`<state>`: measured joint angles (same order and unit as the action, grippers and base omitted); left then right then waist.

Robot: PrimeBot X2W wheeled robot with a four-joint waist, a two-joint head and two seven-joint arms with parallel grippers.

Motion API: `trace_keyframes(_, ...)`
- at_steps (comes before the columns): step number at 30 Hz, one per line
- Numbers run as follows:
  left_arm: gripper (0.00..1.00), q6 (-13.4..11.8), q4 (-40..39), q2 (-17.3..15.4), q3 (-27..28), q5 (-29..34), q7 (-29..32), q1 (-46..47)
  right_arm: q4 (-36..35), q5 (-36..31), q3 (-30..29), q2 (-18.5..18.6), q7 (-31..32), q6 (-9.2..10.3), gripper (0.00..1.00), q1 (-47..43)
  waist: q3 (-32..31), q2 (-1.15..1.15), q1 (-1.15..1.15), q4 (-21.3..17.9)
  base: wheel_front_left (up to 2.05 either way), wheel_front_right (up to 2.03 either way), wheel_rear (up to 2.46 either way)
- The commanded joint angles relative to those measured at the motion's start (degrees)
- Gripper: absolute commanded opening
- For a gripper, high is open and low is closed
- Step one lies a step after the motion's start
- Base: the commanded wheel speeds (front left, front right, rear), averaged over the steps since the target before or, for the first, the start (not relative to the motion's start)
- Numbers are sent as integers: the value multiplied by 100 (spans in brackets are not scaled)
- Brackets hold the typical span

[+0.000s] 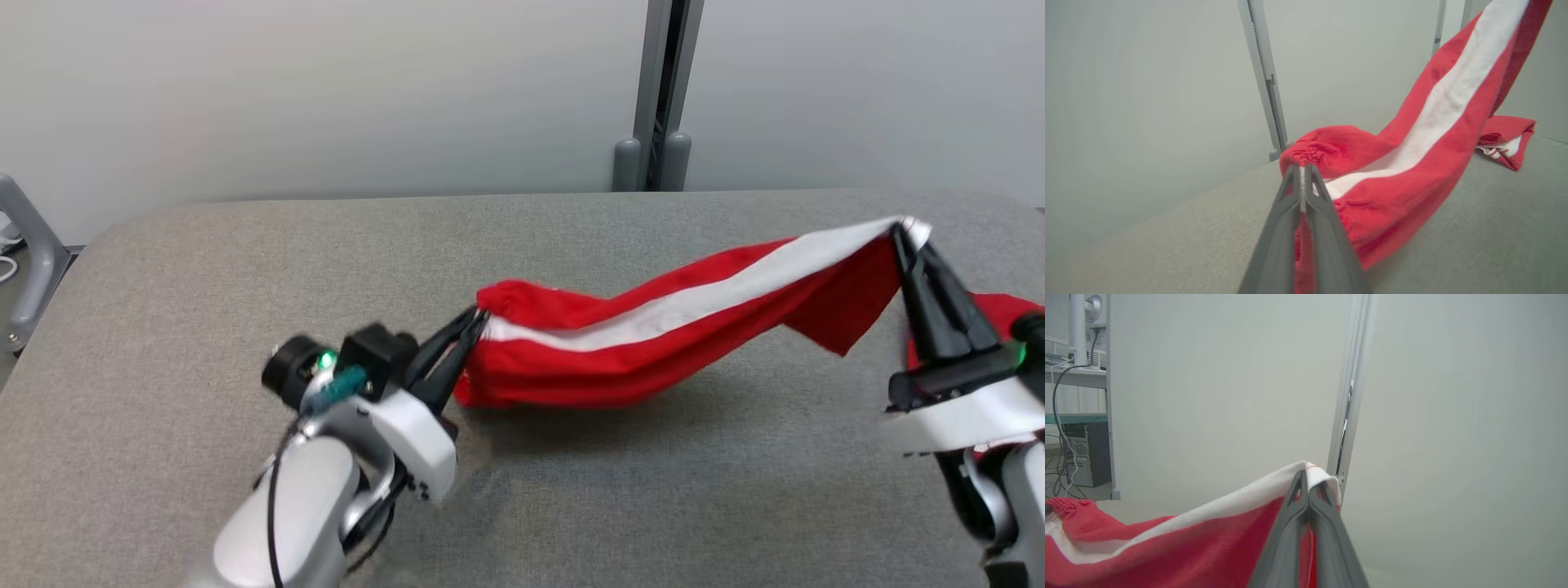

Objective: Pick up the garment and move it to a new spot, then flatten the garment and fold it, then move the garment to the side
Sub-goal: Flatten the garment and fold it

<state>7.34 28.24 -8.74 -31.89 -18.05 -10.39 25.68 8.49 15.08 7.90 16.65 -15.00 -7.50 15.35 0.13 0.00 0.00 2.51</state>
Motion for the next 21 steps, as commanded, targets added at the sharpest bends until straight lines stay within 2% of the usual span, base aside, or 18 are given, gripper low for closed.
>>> trace_keyframes(1, 0, 15, -131, -140, -137, -218, 97, 232, -133, -132, -60, 39, -25, 2, 0, 95, -13, 0, 0, 7, 0, 0, 0)
trace_keyframes(6, 0, 12, -815, -713, -677, -1235, 615, 962, -567, -599, -243, 74, -26, 2, 0, 366, -68, 0, 0, 32, 0, 0, 0)
trace_keyframes(12, 0, 14, -1263, -1111, -622, -1886, 834, 1592, -673, -985, -379, 78, -25, 2, 0, 776, -94, 0, 0, 4, 0, 0, 0)
trace_keyframes(14, 0, -16, -1260, -1129, -488, -1960, 728, 1702, -580, -1002, -414, 49, -25, 2, 0, 889, -86, 0, 0, -10, 0, 0, 0)
trace_keyframes(17, 0, -156, -1138, -974, -129, -2268, 454, 1725, -204, -828, -394, 6, -25, 2, 0, 1078, -32, 0, 0, -41, 0, 0, 0)
trace_keyframes(21, 0, -177, -1000, -820, 49, -2514, 268, 1681, 175, -606, -284, 20, -22, 2, 0, 1270, 144, 0, 0, -65, 0, 0, 0)
